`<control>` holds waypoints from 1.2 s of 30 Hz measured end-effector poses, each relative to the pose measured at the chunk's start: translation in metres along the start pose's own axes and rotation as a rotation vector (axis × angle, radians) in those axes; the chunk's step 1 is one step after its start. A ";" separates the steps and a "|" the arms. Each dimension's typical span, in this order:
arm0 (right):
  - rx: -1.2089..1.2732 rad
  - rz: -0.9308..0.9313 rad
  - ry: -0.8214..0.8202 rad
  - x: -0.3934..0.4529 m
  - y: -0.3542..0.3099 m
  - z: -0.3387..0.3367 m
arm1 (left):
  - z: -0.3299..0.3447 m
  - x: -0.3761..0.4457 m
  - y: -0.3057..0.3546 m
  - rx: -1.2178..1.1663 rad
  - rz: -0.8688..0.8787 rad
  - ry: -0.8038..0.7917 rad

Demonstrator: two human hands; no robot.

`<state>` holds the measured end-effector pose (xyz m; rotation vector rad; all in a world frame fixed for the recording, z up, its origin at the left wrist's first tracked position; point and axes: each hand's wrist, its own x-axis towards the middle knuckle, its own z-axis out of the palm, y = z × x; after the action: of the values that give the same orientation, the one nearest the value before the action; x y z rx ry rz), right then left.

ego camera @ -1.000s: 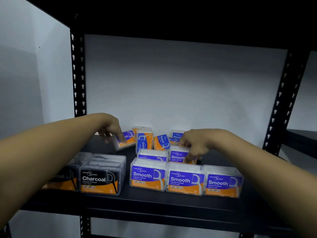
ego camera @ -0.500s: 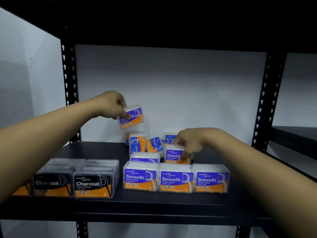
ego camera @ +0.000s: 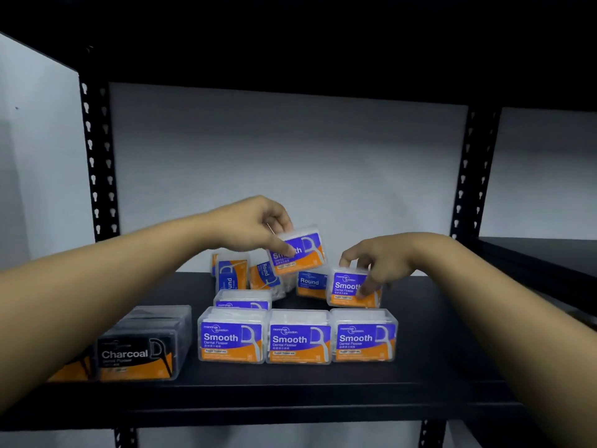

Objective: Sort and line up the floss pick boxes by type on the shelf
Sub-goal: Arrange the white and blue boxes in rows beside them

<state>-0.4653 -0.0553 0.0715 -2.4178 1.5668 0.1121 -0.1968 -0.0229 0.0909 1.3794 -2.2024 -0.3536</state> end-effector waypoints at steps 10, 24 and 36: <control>0.101 0.063 -0.071 0.004 0.007 0.012 | 0.039 0.009 -0.012 0.086 -0.003 -0.153; 0.181 0.047 -0.146 0.009 0.008 0.020 | 0.060 0.001 -0.019 0.172 -0.032 -0.275; 0.250 -0.008 -0.128 0.009 0.002 0.020 | 0.048 -0.005 -0.030 -0.058 -0.061 -0.304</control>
<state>-0.4618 -0.0585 0.0503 -2.1794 1.4225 0.0632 -0.1987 -0.0349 0.0348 1.4426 -2.3704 -0.6844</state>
